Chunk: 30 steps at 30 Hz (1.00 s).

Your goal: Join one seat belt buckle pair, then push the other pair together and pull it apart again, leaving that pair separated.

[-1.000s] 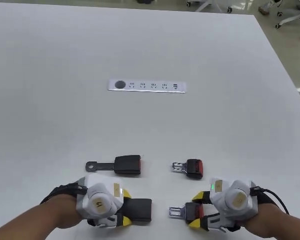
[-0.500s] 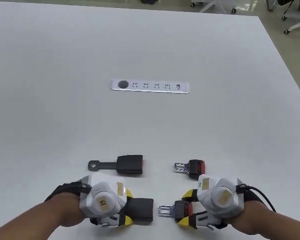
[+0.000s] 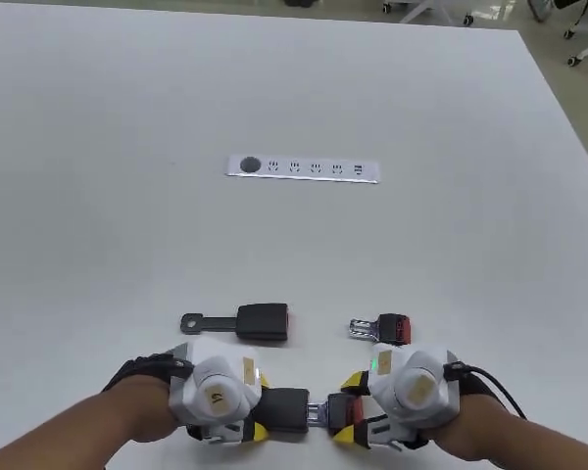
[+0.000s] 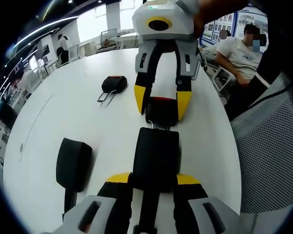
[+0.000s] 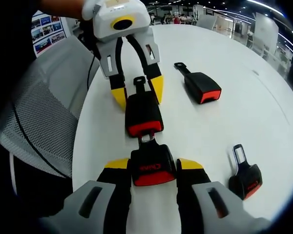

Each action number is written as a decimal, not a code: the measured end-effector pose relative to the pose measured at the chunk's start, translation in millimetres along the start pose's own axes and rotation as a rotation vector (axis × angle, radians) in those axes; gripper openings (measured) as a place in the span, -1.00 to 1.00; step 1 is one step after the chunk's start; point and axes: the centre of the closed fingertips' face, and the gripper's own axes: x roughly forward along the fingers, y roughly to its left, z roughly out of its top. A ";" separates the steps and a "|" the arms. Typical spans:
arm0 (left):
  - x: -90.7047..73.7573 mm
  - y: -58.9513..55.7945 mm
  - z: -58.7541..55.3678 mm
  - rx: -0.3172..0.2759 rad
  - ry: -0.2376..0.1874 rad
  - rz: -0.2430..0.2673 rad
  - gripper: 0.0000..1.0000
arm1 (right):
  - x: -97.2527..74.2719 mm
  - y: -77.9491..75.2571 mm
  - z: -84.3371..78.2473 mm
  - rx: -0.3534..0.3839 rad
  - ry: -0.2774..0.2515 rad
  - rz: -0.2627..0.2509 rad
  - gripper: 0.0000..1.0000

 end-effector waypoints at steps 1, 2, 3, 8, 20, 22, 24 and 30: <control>-0.2 -0.1 0.3 0.001 0.001 0.000 -0.34 | -0.1 0.1 -0.8 -0.001 -0.007 0.002 -0.32; -0.3 -0.1 0.3 0.001 0.001 0.000 -0.34 | -0.1 0.0 -0.6 0.004 -0.012 0.003 -0.33; -0.3 0.0 0.5 0.002 0.003 0.000 -0.34 | 0.0 -0.4 -0.6 0.004 -0.014 0.005 -0.33; 1.4 1.5 -1.6 0.019 0.016 -0.007 -0.35 | 2.0 -0.6 -0.4 -0.014 -0.017 0.016 -0.34; -0.1 0.3 1.2 0.048 0.037 -0.024 -0.35 | 10.1 0.2 14.1 -0.009 -0.039 0.012 -0.35; -0.2 0.1 1.4 0.049 0.038 -0.024 -0.35 | 11.2 0.8 15.2 -0.010 -0.037 0.013 -0.35; 0.0 -1.5 0.9 0.049 0.037 -0.028 -0.35 | 12.5 4.2 15.8 -0.010 -0.039 0.027 -0.35; 1.5 -1.8 -0.5 0.050 0.045 -0.028 -0.35 | 12.0 1.0 14.7 -0.017 -0.030 0.021 -0.35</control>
